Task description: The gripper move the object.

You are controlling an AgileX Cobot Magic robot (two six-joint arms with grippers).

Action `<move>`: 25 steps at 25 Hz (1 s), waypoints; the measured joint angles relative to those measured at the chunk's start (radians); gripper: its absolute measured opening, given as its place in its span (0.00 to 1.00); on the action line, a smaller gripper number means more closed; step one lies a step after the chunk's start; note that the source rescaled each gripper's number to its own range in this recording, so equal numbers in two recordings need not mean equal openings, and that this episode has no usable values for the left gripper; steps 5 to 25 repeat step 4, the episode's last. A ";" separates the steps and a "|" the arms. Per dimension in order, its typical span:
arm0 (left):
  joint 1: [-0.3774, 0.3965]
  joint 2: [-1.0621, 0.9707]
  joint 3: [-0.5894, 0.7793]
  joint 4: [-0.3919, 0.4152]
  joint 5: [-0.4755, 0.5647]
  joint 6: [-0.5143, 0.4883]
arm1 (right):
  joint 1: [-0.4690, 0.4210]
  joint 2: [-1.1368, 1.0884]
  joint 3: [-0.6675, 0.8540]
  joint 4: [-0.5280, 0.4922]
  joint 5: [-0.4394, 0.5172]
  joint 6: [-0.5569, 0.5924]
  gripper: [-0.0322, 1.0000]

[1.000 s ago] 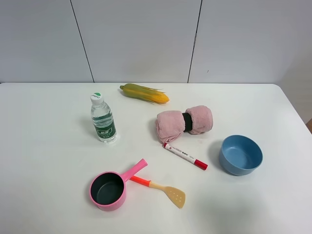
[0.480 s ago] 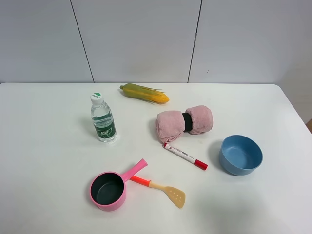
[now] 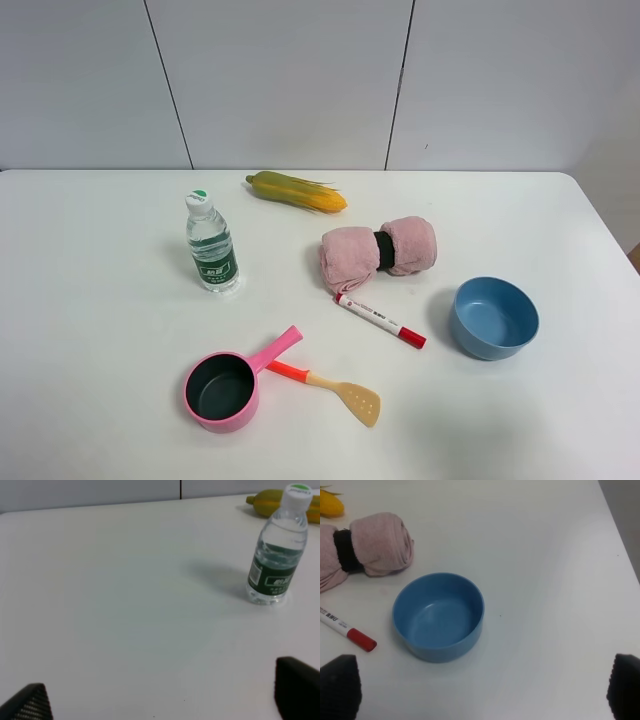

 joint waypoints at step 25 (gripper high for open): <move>0.000 0.000 0.000 0.000 0.000 0.000 | 0.000 0.000 0.000 0.000 0.000 0.000 1.00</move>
